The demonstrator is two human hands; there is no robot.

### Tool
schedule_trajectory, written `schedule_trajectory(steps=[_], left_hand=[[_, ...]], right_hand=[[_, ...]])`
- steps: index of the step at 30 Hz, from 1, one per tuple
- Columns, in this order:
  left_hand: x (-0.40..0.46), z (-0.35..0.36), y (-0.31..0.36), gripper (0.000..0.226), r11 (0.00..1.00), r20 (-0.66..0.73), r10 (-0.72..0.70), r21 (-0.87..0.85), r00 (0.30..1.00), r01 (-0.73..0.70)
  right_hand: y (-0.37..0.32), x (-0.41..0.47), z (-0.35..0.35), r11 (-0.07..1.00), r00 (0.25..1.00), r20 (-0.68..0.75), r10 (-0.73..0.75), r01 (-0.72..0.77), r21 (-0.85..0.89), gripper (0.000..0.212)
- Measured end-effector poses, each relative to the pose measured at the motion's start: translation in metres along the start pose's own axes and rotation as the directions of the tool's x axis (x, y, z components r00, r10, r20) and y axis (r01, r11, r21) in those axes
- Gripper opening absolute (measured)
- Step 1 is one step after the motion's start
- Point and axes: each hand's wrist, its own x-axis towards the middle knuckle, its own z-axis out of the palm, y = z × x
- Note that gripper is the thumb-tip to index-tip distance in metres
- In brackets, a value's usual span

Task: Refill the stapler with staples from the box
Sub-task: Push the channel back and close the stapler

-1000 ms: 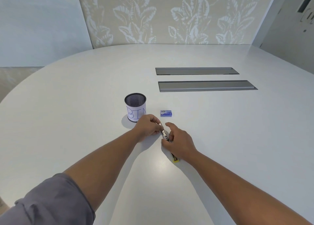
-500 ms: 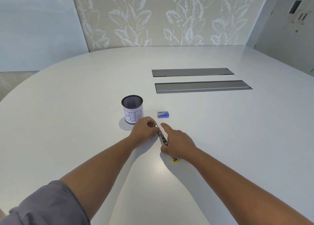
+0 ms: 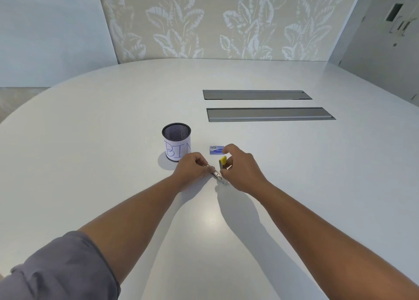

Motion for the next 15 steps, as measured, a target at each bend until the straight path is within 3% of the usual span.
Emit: schedule_trajectory(steps=[9,15], left_hand=[[-0.002,-0.001,0.001,0.009,0.999,0.024,0.032,0.028,0.999,-0.033],[-0.004,-0.001,0.002,0.011,0.999,0.029,0.036,0.037,0.999,-0.037]], right_hand=[[0.012,0.005,0.028,0.999,0.999,-0.019,-0.029,0.029,-0.015,0.008],[0.014,0.004,0.028,0.941,0.988,0.106,-0.117,0.144,-0.307,0.018]])
